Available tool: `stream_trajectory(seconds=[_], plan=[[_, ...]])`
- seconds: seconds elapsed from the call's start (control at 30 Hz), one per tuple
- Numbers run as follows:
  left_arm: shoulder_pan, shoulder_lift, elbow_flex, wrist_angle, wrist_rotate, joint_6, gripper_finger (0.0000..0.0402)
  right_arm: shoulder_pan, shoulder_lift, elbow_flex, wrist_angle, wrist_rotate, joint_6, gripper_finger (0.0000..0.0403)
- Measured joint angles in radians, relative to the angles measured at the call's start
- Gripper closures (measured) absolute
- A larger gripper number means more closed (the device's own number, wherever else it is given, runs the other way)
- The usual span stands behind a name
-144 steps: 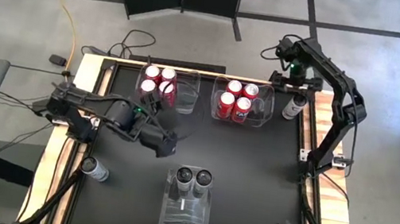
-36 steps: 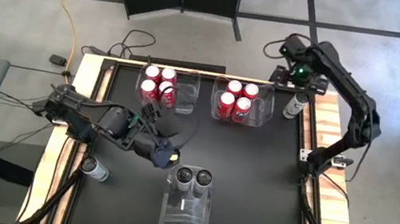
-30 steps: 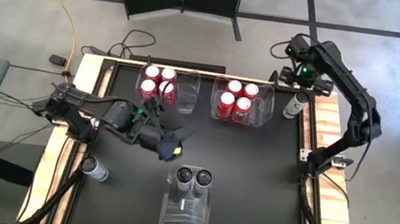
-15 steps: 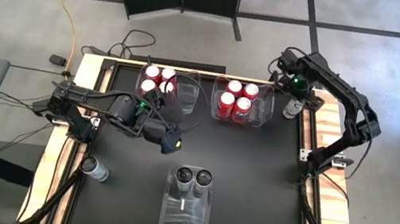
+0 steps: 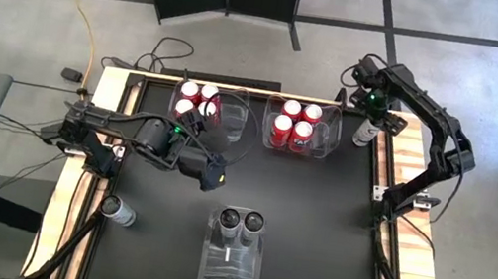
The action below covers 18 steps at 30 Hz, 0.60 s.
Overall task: Sort soda cans
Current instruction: Put the white yellow soda can into the bottom transparent bin
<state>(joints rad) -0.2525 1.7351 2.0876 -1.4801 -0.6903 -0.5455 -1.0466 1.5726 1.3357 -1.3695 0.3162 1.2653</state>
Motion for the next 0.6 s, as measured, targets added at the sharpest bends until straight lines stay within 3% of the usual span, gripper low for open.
stream_trajectory(seconds=[0.33, 0.6], plan=[[0.0, 0.0, 0.0, -0.009, 0.0, 0.006, 0.0026, -0.002, 0.0, 0.0, 0.016, 0.029, 0.016, 0.0078], [0.0, 0.0, 0.0, -0.014, -0.001, 0.001, 0.0026, -0.001, 0.0, 0.0, 0.02, 0.038, 0.033, 0.0122]])
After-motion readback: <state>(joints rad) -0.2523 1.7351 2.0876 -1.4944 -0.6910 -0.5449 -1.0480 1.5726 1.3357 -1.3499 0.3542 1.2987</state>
